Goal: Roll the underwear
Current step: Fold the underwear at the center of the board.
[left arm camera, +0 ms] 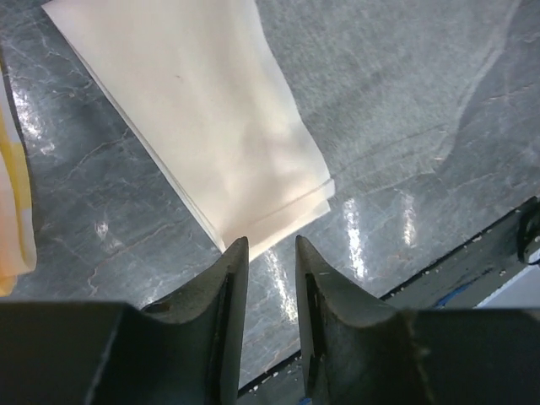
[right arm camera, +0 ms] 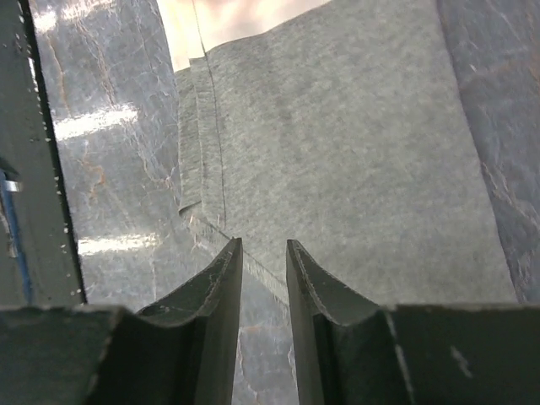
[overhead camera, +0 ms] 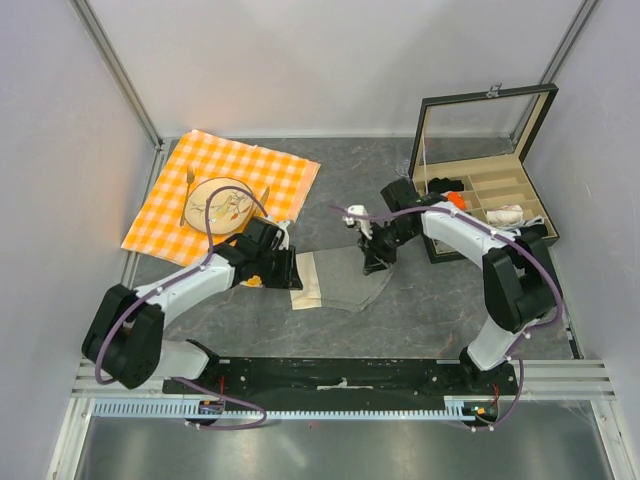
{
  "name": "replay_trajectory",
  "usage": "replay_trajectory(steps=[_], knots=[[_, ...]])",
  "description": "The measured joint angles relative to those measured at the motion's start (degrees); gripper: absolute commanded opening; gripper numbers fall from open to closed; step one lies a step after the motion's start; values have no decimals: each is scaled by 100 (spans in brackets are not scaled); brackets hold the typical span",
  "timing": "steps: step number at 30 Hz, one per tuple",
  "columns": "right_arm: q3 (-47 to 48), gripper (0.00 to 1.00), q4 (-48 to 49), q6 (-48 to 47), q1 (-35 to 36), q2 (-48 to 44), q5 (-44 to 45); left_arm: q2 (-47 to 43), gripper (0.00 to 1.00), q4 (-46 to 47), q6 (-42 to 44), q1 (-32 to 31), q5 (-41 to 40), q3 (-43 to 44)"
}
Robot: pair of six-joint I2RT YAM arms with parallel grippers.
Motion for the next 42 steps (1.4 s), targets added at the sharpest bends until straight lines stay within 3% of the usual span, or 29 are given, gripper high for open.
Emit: replay_trajectory(steps=[7, 12, 23, 26, 33, 37, 42], knots=[[-839, 54, 568, -848, 1099, -332, 337, 669, 33, 208, 13, 0, -20, 50], [-1200, 55, 774, -1526, 1543, -573, 595, 671, 23, 284, 37, 0, -122, 181], [-1755, 55, 1438, -1891, 2072, -573, 1504, 1010, 21, 496, 57, 0, -66, 498], [-1845, 48, 1515, -1895, 2157, -562, 1683, 1126, 21, 612, 57, 0, 33, 501], [-1847, 14, 1679, -1759, 2275, -557, 1958, 1849, 13, 1060, 55, -44, 343, 658], [-1867, 6, 1790, -1683, 2277, -557, 2052, 2155, 11, 1283, 31, -111, 501, 629], [-1928, 5, 1606, -1648, 2275, -699, 2072, 1985, 11, 1943, -153, -332, 632, 166]])
